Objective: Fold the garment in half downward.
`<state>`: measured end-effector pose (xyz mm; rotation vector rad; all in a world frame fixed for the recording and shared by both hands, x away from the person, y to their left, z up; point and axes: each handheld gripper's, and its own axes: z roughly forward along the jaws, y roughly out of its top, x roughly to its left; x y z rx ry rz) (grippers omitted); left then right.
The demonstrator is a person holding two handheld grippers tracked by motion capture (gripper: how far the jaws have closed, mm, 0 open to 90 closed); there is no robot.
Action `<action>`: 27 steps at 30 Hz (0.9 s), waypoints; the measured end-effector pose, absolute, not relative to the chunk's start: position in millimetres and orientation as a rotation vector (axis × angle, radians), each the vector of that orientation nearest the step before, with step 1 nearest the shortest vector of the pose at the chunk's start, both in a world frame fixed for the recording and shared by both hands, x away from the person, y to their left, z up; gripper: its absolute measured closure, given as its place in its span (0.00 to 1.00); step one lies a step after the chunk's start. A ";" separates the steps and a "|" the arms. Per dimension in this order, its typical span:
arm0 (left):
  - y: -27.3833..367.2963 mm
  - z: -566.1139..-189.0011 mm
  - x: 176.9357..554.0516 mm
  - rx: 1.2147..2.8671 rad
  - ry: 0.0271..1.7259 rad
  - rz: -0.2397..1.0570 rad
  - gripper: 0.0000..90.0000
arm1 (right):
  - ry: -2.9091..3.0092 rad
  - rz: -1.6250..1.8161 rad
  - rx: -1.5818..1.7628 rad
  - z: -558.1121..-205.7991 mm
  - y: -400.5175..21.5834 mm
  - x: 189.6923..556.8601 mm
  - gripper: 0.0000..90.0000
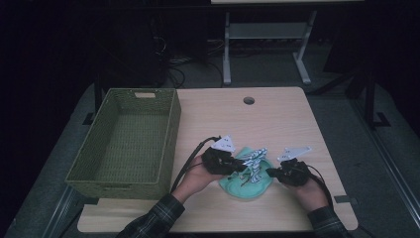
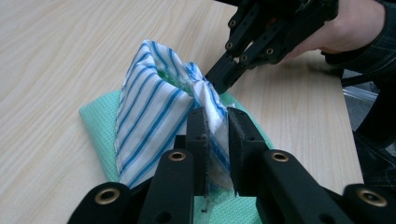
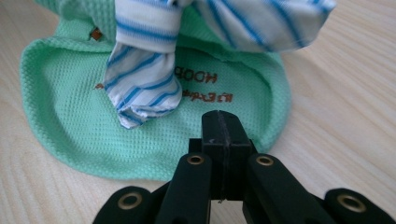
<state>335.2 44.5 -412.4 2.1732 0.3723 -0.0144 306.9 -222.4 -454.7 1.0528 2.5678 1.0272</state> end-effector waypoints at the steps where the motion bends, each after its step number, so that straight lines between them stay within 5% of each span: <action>1: 44.9 -412.5 335.6 2.166 0.381 -0.023 0.85 | 2.564 1.029 1.053 -454.5 -223.2 307.0 1.00; 6: 48.6 -408.2 339.9 2.117 0.410 -0.068 0.67 | 2.561 1.030 1.070 -453.6 -227.1 308.0 1.00; 11: 51.6 -402.0 346.2 2.084 0.427 -0.076 0.66 | 2.547 1.035 1.084 -452.6 -232.4 308.2 1.00; 19: 42.9 -404.6 365.2 2.122 0.447 -0.050 0.99 | 2.527 1.034 1.107 -451.3 -240.2 306.9 1.00; 27: 21.0 -417.5 368.6 2.184 0.417 -0.071 0.99 | 2.512 1.020 1.126 -452.0 -248.9 305.7 1.00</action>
